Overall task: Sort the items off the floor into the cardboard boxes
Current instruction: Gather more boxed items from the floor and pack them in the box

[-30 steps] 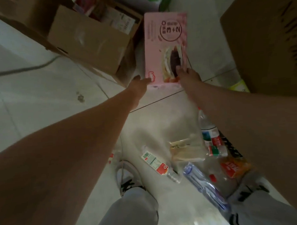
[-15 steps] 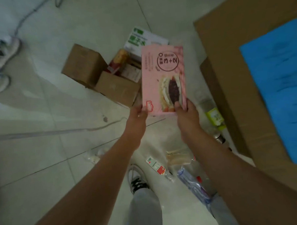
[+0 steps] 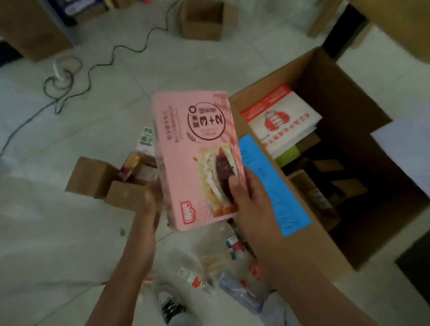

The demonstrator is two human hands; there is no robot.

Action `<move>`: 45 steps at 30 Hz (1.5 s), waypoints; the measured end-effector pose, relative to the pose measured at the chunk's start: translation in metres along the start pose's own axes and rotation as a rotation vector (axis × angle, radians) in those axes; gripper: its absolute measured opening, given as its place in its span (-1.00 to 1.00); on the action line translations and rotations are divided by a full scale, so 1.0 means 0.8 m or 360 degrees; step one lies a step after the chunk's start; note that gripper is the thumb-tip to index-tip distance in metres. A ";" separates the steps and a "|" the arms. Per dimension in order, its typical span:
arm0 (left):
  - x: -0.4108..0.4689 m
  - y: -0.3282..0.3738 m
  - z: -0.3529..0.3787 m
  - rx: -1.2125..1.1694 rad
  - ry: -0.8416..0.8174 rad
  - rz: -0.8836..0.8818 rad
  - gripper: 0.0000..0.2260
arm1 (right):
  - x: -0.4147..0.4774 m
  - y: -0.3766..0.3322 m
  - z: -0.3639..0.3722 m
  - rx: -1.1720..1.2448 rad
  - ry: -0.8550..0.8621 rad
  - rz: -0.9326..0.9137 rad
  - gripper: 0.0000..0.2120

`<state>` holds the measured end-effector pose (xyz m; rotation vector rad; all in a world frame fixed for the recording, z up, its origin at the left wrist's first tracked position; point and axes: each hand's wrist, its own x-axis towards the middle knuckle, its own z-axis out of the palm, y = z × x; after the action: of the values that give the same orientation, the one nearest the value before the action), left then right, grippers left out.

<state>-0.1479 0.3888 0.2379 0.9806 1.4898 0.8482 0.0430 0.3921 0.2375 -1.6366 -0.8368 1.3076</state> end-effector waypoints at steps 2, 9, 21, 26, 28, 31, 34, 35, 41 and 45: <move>0.026 0.030 0.052 0.0016 -0.0187 0.0060 -0.56 | 0.020 -0.018 -0.026 0.0152 0.0068 -0.0051 -0.53; 0.058 0.098 0.234 -0.0102 -0.0602 0.0052 -0.47 | 0.041 -0.030 -0.191 0.0350 0.0343 -0.0082 -0.58; 0.035 0.039 0.412 0.0344 -0.0746 -0.0421 -0.76 | 0.086 0.043 -0.405 -0.0295 0.0351 0.0125 -0.69; 0.013 -0.002 0.431 0.0573 -0.0773 -0.0931 -0.80 | 0.126 0.120 -0.434 -0.0882 0.0053 0.0400 -0.69; 0.014 -0.014 0.428 0.0697 -0.0778 -0.0925 -0.86 | 0.137 0.143 -0.423 -0.1007 -0.0141 0.0507 -0.51; 0.022 -0.028 0.418 0.0645 -0.0618 -0.0839 -0.86 | 0.143 0.157 -0.402 -0.1013 -0.0279 0.0481 -0.24; 0.032 -0.035 0.402 0.0623 -0.0446 -0.0590 -0.84 | 0.149 0.156 -0.392 -0.1107 -0.0307 0.0366 -0.12; 0.036 -0.037 0.396 0.0675 -0.0381 -0.0510 -0.85 | 0.150 0.153 -0.391 -0.1121 -0.0309 0.0352 -0.13; 0.076 -0.031 0.391 0.1056 -0.0354 -0.0076 -0.54 | 0.136 0.143 -0.414 -0.1225 -0.0310 0.0415 -0.36; 0.110 -0.020 0.423 0.1386 -0.0664 -0.0178 -0.62 | 0.121 0.145 -0.428 -0.1109 -0.0312 0.0441 -0.34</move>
<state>0.1812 0.4612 0.1422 1.5635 1.5232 -0.1458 0.3974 0.3588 0.1215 -2.2482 -1.3249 1.4776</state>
